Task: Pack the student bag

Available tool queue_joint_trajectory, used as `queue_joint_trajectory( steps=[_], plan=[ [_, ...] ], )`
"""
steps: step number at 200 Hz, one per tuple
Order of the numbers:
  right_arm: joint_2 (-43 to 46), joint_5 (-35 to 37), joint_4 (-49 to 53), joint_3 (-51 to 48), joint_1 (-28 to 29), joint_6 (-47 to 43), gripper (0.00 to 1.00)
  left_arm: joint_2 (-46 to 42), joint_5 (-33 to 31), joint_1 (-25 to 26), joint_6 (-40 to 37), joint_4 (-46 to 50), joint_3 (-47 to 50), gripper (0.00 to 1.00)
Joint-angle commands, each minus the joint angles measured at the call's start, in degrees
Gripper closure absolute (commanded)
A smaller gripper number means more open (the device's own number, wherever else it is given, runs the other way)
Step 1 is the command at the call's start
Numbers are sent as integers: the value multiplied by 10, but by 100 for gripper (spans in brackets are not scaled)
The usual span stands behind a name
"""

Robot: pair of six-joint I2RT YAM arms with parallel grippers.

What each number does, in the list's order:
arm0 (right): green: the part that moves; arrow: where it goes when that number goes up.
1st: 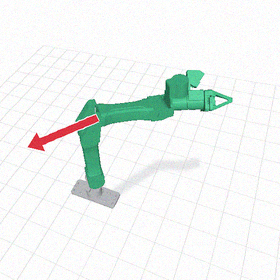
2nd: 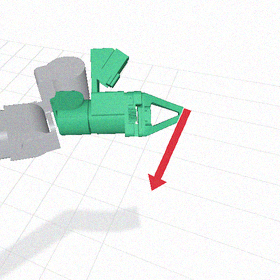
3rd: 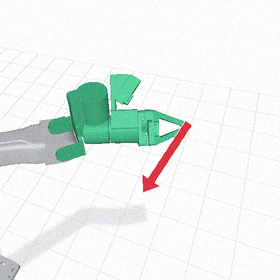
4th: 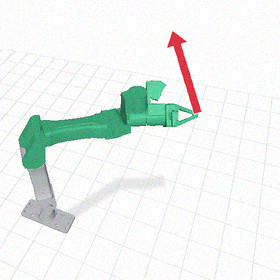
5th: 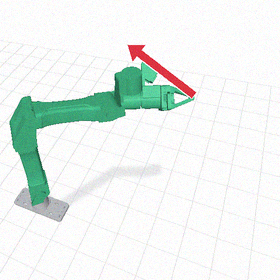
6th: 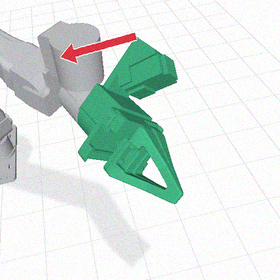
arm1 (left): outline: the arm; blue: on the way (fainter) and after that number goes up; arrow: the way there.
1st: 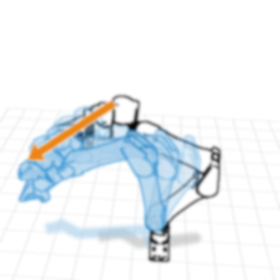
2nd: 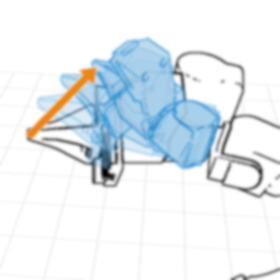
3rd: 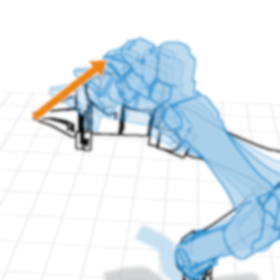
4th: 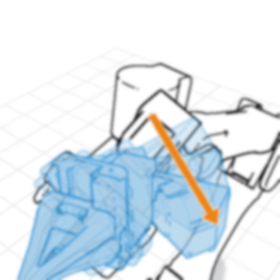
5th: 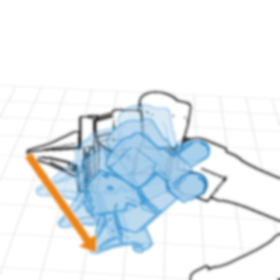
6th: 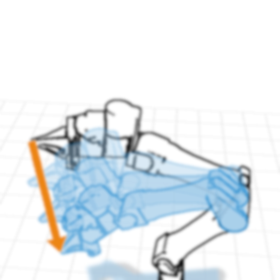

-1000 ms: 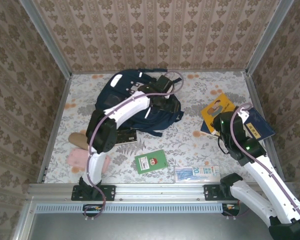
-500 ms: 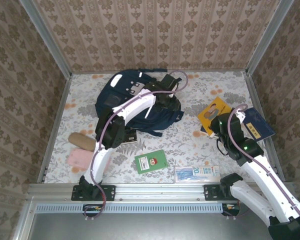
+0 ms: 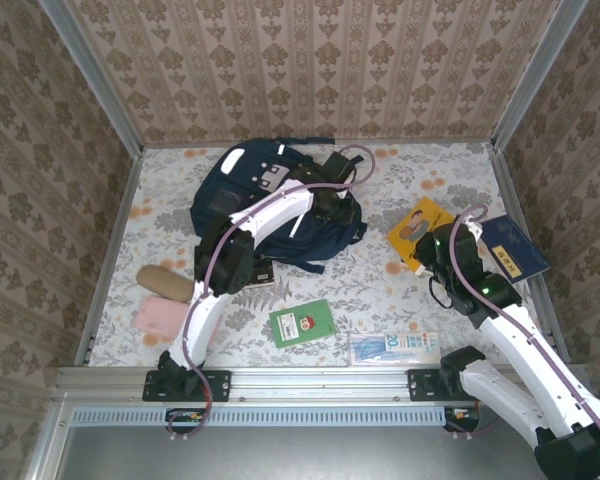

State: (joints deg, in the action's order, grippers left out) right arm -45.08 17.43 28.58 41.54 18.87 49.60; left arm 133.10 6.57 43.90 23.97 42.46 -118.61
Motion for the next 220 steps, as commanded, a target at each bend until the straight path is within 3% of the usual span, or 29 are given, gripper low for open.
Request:
queue_joint_trajectory(
  steps=[1,8,75,129,175,220],
  plan=[
    [-1,-19,-56,-1,-3,-1,100,-12,10,-16,1,3,-18,95],
    [-4,-25,-59,-2,-4,-2,100,-17,16,-19,4,0,-15,100],
    [-28,-118,-101,42,-3,-44,100,-138,53,-55,4,-14,25,100],
    [-51,-236,-159,105,1,-61,100,-197,99,-75,5,-7,66,100],
    [-36,-216,-170,141,17,-66,100,-207,134,-75,43,-56,115,100],
    [-102,-167,-149,161,19,-48,100,-206,154,-64,67,-79,123,100]
  ],
)
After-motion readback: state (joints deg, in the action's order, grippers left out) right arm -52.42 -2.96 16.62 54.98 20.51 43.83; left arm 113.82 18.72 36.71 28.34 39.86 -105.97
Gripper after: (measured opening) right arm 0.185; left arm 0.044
